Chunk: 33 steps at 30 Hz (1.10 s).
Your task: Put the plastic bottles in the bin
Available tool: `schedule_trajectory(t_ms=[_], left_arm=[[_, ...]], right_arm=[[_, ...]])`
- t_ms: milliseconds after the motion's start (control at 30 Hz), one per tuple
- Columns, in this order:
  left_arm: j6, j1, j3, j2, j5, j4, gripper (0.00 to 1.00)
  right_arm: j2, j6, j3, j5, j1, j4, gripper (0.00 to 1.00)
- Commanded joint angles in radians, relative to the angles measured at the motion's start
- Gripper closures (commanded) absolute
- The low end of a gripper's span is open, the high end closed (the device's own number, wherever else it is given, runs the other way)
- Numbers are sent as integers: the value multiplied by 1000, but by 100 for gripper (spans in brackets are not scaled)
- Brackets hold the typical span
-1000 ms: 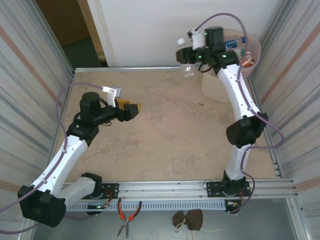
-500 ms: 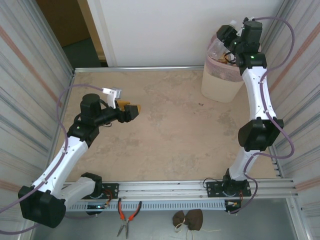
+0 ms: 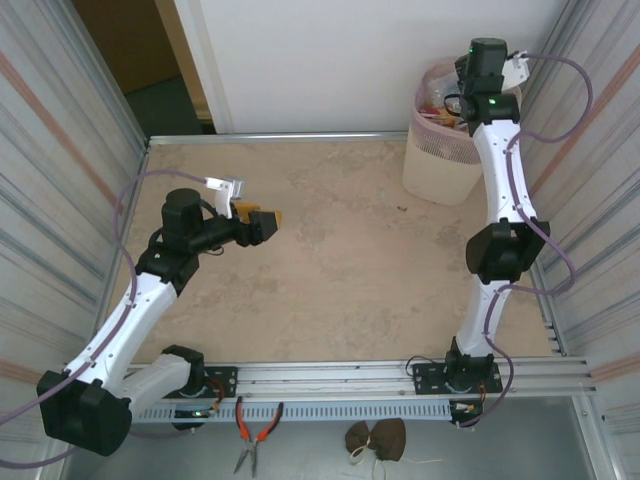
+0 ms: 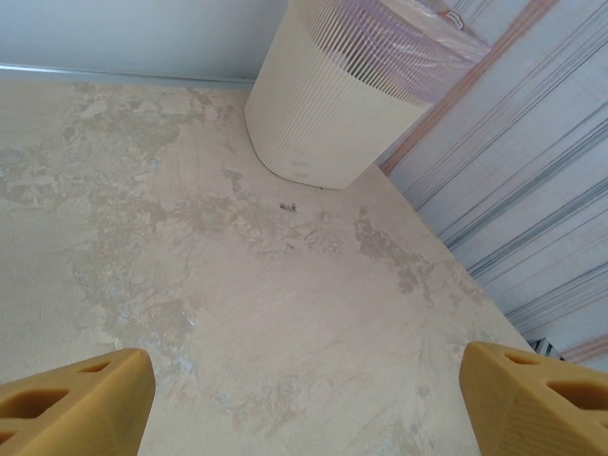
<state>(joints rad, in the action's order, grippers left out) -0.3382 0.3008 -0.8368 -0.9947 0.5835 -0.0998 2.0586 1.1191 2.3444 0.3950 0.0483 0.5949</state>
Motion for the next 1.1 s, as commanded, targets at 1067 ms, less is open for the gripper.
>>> schedule_trajectory(t_ms=[1067], left_arm=[[-6, -8, 9, -8, 9, 51, 16]], right_arm=[[-91, -391, 77, -123, 7, -18, 25]])
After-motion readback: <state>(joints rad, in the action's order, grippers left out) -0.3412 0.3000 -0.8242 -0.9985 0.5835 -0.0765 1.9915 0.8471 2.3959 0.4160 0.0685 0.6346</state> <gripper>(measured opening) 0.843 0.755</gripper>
